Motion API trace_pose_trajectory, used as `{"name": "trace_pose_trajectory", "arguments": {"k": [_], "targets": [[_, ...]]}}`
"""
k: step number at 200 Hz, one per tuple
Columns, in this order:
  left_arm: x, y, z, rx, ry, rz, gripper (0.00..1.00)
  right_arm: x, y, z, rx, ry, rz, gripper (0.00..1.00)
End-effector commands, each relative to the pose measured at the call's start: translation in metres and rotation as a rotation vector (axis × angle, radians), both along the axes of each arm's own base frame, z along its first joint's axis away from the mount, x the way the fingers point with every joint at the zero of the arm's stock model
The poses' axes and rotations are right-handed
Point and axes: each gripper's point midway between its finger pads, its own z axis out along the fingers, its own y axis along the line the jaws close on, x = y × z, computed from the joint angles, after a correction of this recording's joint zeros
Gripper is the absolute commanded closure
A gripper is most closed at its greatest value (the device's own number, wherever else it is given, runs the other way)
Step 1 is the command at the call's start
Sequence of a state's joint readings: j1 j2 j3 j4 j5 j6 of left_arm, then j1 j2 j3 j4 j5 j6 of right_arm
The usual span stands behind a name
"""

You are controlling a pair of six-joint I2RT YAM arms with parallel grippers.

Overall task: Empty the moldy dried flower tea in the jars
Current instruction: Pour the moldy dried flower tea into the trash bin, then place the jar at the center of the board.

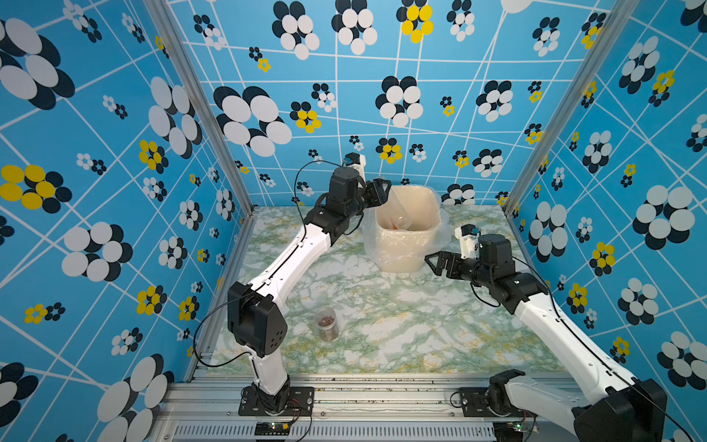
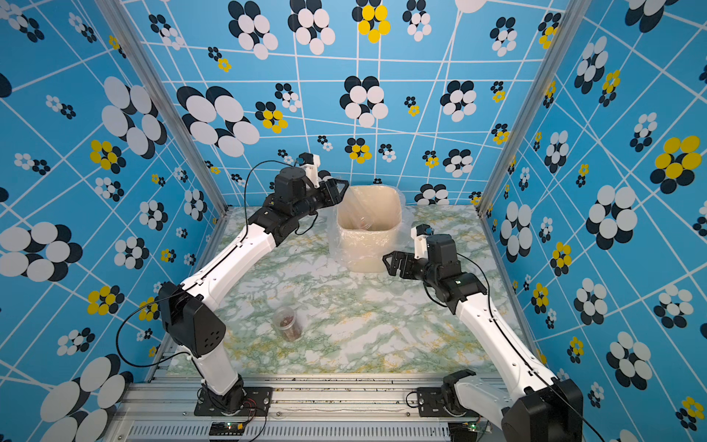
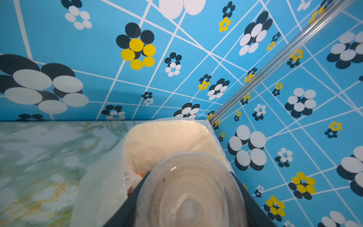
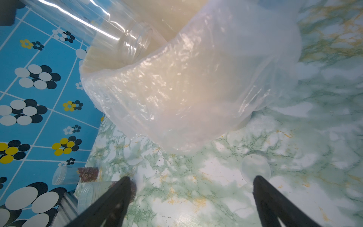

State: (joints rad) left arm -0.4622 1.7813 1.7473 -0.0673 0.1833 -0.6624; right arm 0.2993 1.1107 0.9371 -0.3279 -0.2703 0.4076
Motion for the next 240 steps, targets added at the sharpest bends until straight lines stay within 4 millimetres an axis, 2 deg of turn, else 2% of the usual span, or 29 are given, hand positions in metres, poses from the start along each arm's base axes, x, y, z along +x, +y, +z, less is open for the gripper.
{"name": "trace_pose_trajectory", "arguments": {"k": [1, 40, 96, 129, 156, 181, 240], "targets": [[-0.009, 0.009, 0.038, -0.271, 0.012, -0.075, 1.0, -0.001, -0.002, 0.018, 0.032, -0.065, -0.012, 0.01], [-0.012, 0.018, 0.047, -0.389, 0.043, -0.111, 1.0, -0.002, 0.009, 0.046, 0.153, -0.109, 0.004, 0.01], [-0.016, 0.024, 0.053, -0.579, 0.092, -0.164, 1.0, 0.011, 0.032, 0.104, 0.555, -0.13, 0.001, 0.01], [-0.022, 0.024, 0.057, -0.625, 0.101, -0.186, 1.0, 0.021, 0.034, 0.131, 0.712, -0.142, -0.022, 0.01], [-0.024, 0.025, 0.055, -0.627, 0.106, -0.182, 1.0, 0.029, 0.033, 0.14, 0.768, -0.145, -0.048, 0.01], [-0.026, 0.024, 0.055, -0.647, 0.115, -0.193, 1.0, 0.041, 0.036, 0.141, 0.793, -0.125, -0.06, 0.01], [-0.028, 0.022, 0.052, -0.658, 0.131, -0.204, 1.0, 0.066, 0.046, 0.156, 0.901, -0.131, -0.04, 0.01]]}}
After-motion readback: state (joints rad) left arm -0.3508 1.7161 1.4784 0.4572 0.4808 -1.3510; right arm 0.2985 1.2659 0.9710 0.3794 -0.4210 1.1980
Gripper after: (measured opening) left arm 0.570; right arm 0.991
